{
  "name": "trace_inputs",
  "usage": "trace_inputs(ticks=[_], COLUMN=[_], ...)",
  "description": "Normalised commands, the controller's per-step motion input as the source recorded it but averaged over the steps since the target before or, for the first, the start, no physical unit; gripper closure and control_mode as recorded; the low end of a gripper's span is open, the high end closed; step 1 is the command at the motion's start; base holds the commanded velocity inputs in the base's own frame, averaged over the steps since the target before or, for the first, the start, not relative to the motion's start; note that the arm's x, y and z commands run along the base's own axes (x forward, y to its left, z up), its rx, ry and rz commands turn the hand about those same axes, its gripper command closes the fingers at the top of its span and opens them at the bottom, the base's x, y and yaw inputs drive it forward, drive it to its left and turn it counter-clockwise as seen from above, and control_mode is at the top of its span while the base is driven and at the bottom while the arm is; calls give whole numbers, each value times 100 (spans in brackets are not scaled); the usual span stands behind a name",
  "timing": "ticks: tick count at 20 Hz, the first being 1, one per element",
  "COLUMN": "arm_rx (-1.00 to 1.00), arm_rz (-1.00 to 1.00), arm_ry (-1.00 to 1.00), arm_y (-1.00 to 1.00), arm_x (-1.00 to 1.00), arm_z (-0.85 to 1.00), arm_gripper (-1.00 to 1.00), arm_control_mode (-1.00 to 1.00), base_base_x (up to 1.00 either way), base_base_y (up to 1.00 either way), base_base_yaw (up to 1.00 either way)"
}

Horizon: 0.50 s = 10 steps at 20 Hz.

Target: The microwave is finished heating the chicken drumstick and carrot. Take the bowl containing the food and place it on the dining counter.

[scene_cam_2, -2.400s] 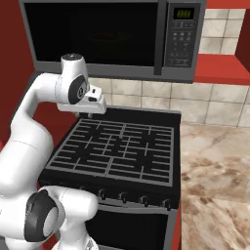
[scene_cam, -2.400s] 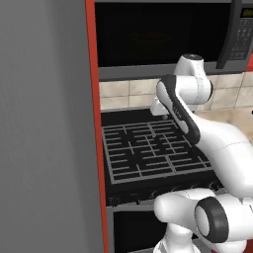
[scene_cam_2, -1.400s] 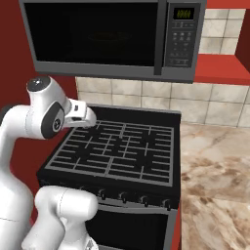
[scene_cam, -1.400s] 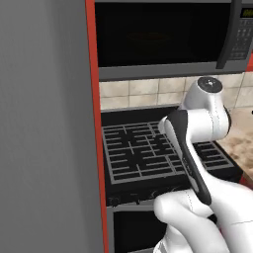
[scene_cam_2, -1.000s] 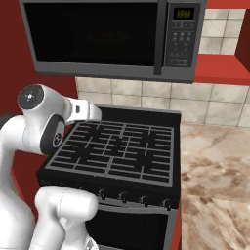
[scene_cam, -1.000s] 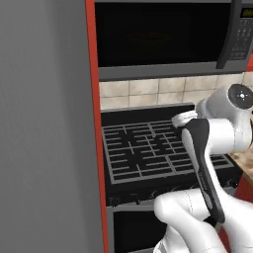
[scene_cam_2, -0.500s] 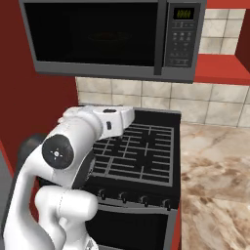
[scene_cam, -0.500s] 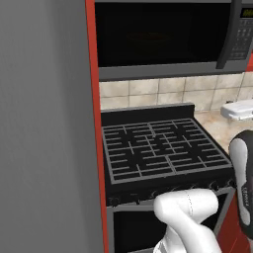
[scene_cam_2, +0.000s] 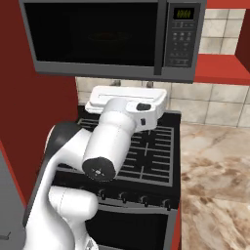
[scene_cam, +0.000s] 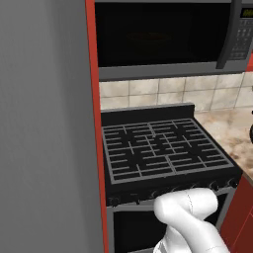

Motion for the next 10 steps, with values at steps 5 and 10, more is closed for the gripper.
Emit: trace_inputs(ticks=[5,10], arm_rx=[1,0], arm_rz=[0,0], arm_ry=[-3,2], arm_y=[-20,-4], arm_x=[42,74], arm_z=[30,1], arm_gripper=[-100,-100], arm_control_mode=[-100,-100], base_base_x=[0,0], base_base_y=[0,0], base_base_yaw=[0,0])
